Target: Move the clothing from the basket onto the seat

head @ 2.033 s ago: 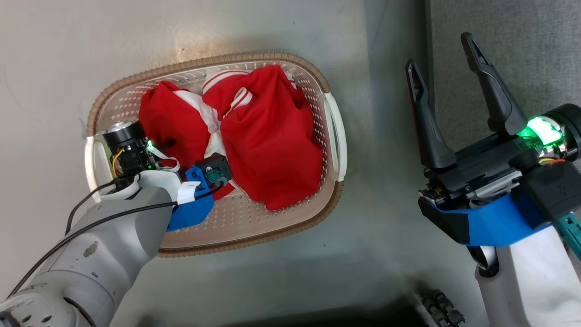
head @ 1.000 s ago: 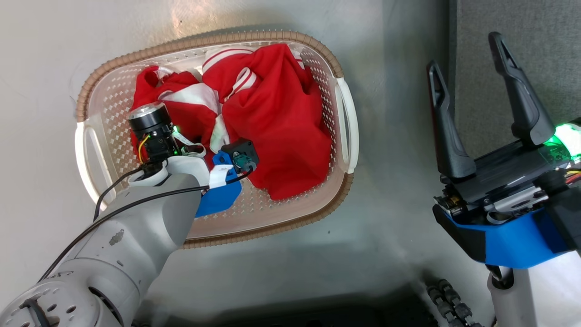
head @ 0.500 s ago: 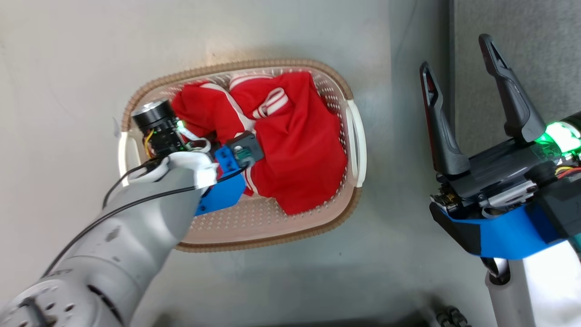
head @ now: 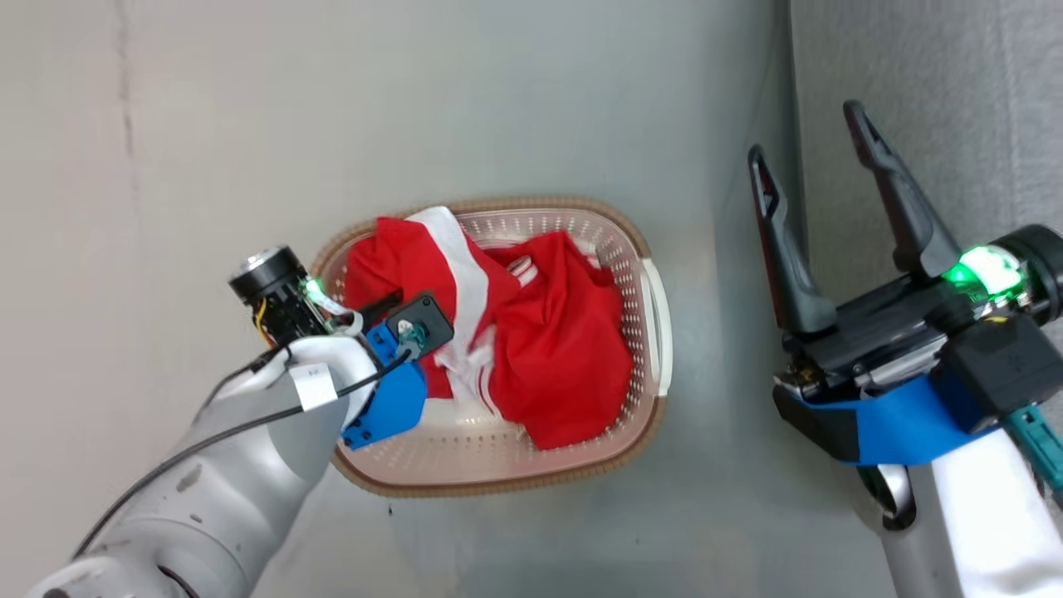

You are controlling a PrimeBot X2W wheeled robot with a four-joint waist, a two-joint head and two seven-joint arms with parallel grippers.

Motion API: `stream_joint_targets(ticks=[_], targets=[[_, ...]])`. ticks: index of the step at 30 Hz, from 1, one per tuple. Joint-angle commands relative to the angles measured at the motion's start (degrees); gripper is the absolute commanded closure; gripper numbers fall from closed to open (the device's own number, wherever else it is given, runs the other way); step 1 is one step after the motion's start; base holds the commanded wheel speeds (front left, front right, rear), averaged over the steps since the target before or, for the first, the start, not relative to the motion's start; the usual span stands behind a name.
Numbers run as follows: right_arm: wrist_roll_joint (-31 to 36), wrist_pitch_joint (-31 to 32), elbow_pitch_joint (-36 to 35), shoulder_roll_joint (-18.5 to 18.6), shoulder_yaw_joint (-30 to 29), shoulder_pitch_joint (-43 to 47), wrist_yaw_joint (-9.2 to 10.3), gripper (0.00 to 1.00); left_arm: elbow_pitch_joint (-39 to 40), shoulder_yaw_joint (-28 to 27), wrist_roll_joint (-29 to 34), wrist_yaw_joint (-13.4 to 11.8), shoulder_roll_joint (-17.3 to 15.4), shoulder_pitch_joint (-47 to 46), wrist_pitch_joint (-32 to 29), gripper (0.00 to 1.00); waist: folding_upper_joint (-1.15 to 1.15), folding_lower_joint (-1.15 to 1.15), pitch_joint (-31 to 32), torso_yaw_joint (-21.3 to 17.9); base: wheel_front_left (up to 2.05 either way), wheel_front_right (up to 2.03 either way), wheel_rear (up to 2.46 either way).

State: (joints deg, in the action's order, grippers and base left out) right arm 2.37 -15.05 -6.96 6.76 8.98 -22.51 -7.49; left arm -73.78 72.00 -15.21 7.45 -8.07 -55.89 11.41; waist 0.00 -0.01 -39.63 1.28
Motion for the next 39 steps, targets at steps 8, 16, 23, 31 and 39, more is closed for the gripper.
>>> stream_joint_targets(ticks=[8,16,23,31,39], targets=[[-1.13,-0.21,3.07,0.02,0.22,3.21,-0.01,0.00,0.45,-2.05,-3.87,-0.09,1.21,3.15,3.05,1.00,0.00,0.01,8.56,0.28,0.00,0.00,0.00],[-2.18,-0.21,5.54,-0.53,0.21,5.81,-0.01,0.00,6.12,-5.65,-6.93,-1.60,0.45,5.79,3.84,1.00,0.00,0.01,15.72,0.73,0.00,0.00,0.00],[-2.74,-0.21,7.04,-0.96,-0.43,9.04,-0.01,0.00,16.62,-10.51,-7.82,-4.20,-2.41,9.58,3.86,1.00,0.00,0.01,21.60,1.14,0.00,0.00,0.00],[-3.26,-0.20,8.21,-1.55,-1.11,12.02,-0.01,0.00,27.06,-16.61,-6.64,-6.47,-4.72,13.19,3.86,1.00,0.00,0.01,26.61,1.80,0.00,0.00,0.00],[-3.83,-0.21,8.62,-2.20,-0.96,14.21,-0.01,0.00,37.48,-23.42,-5.29,-7.71,-5.38,16.11,3.87,1.00,0.00,0.01,30.08,2.35,0.00,0.00,0.00]])
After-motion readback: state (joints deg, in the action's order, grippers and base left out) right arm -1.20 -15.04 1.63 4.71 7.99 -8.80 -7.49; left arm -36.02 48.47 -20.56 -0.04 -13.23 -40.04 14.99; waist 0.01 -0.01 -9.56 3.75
